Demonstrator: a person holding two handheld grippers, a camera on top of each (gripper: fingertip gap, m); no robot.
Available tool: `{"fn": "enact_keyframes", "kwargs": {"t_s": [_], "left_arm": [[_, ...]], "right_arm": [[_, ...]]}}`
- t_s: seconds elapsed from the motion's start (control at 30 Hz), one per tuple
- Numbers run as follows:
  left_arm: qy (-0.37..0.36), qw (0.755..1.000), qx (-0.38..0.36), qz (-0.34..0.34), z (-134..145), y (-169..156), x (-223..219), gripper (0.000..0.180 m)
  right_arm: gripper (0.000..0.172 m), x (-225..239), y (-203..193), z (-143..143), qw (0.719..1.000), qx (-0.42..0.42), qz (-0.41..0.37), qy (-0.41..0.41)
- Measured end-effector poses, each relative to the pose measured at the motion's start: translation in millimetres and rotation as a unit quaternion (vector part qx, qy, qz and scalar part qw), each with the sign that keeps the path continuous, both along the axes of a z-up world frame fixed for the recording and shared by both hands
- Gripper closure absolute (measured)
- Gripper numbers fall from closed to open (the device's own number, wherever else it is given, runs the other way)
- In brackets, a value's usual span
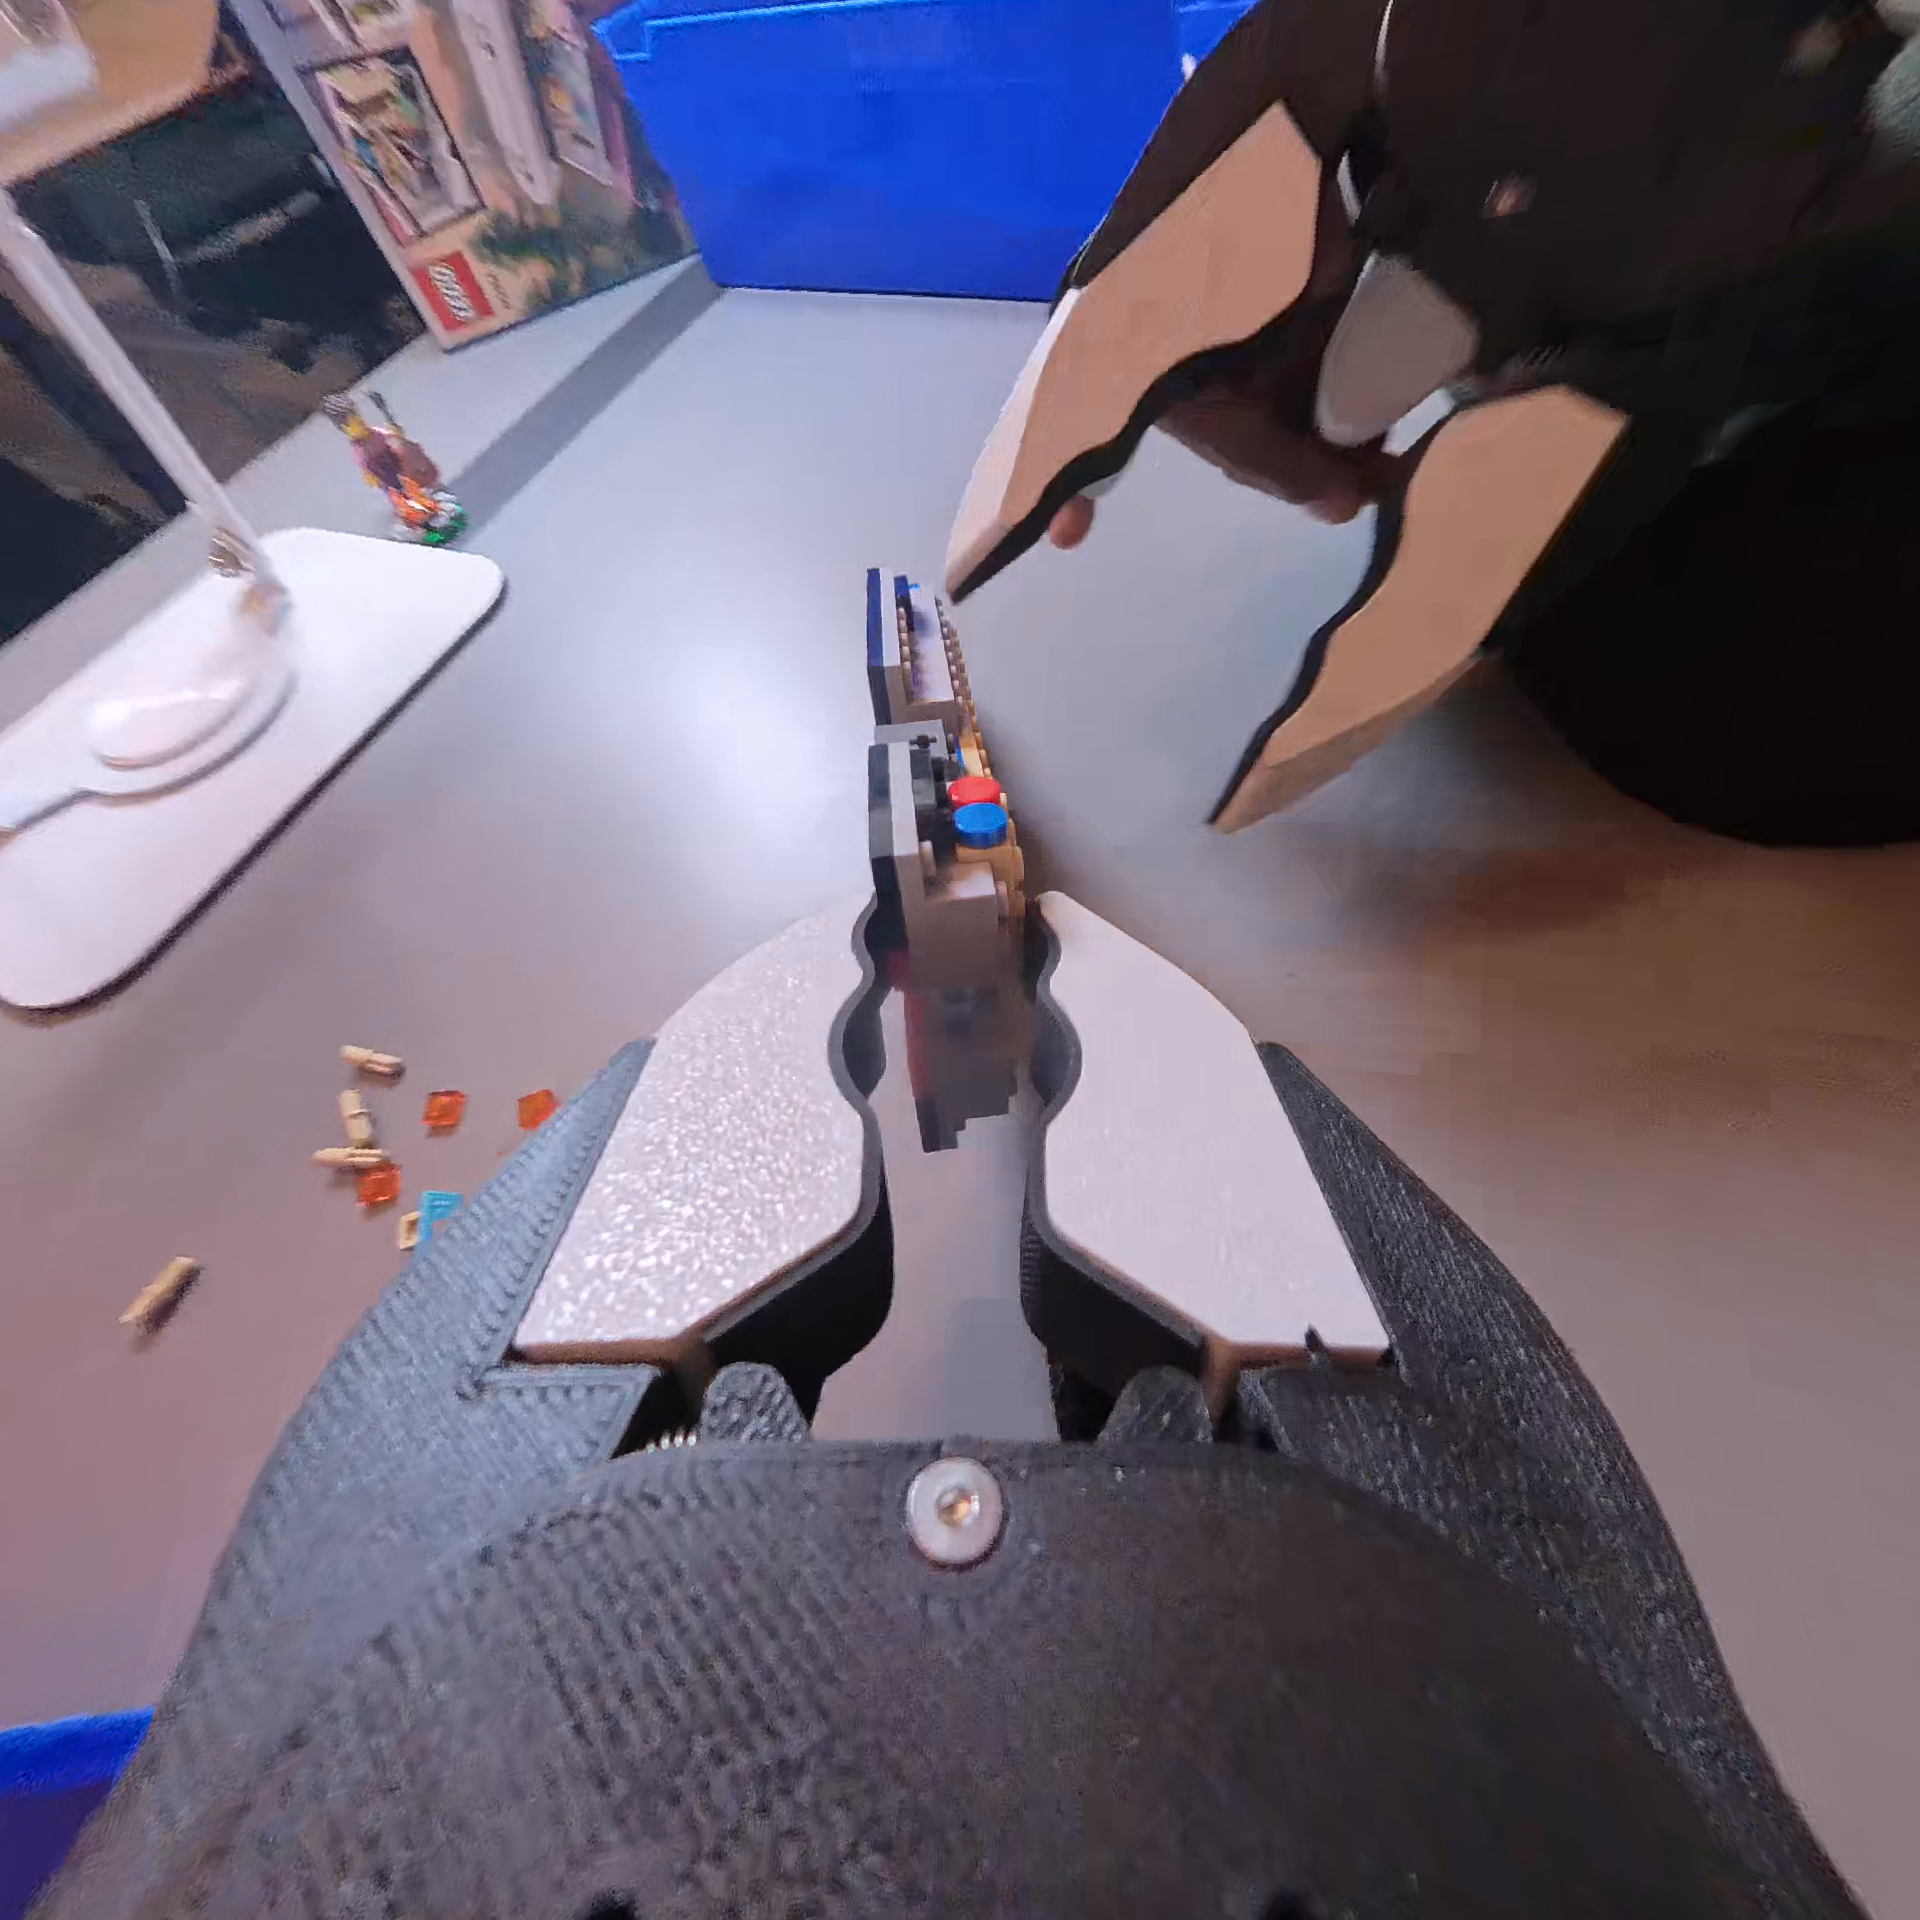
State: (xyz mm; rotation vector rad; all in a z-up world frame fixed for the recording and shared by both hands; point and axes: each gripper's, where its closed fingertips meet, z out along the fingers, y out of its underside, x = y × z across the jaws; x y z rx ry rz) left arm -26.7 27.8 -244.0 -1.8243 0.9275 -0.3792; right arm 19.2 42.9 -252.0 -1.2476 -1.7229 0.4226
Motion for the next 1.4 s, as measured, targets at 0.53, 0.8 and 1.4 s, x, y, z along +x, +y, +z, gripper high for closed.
{"fn": "enact_keyframes", "kwargs": {"t_s": [0.53,0.8,1.4], "left_arm": [[0.007,0.998,0.012,0.057,-6.1,0.1,31.1,0.155],[0.014,0.999,-0.05,0.015,-32.5,-13.8,42.7,0.154],[0.056,0.997,-0.035,0.031,-34.2,0.1,47.8,0.156]], "right_arm": [[0.147,-20.7,-19.3,25.7,0.944,-0.296,-0.113,0.093],[0.147,-9.4,-27.2,2.4,0.955,-0.278,-0.097,0.046],[0.157,-4.0,-17.3,5.2,0.96,-0.246,-0.117,0.061]]}}
